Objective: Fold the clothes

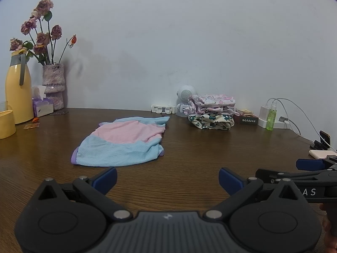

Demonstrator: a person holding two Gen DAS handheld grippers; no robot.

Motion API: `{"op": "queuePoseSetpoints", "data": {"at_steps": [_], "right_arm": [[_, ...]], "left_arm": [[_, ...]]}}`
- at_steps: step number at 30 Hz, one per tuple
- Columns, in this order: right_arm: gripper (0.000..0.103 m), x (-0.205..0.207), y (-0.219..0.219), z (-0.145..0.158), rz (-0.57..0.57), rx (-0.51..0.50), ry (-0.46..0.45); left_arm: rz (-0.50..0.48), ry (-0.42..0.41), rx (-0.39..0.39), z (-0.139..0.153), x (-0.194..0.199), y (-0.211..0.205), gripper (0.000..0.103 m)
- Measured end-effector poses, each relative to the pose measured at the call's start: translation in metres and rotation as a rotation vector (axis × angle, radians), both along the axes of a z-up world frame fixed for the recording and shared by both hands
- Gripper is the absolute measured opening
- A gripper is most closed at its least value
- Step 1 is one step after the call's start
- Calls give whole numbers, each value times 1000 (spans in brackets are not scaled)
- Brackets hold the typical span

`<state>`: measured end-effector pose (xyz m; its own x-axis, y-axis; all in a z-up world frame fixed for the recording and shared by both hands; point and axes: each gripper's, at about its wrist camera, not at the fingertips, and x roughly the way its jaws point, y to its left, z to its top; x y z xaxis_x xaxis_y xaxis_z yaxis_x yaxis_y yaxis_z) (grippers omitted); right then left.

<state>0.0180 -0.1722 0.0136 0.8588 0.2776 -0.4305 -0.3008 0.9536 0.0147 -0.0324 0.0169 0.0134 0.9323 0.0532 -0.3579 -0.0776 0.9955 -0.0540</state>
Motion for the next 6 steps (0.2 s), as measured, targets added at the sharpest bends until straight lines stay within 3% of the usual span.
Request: {"op": "queuePoseSetpoints", "data": {"at_steps": [6], "right_arm": [[103, 0, 0, 0, 1, 0, 0]], "left_arm": [[-9, -9, -3, 0, -1, 1, 103]]}}
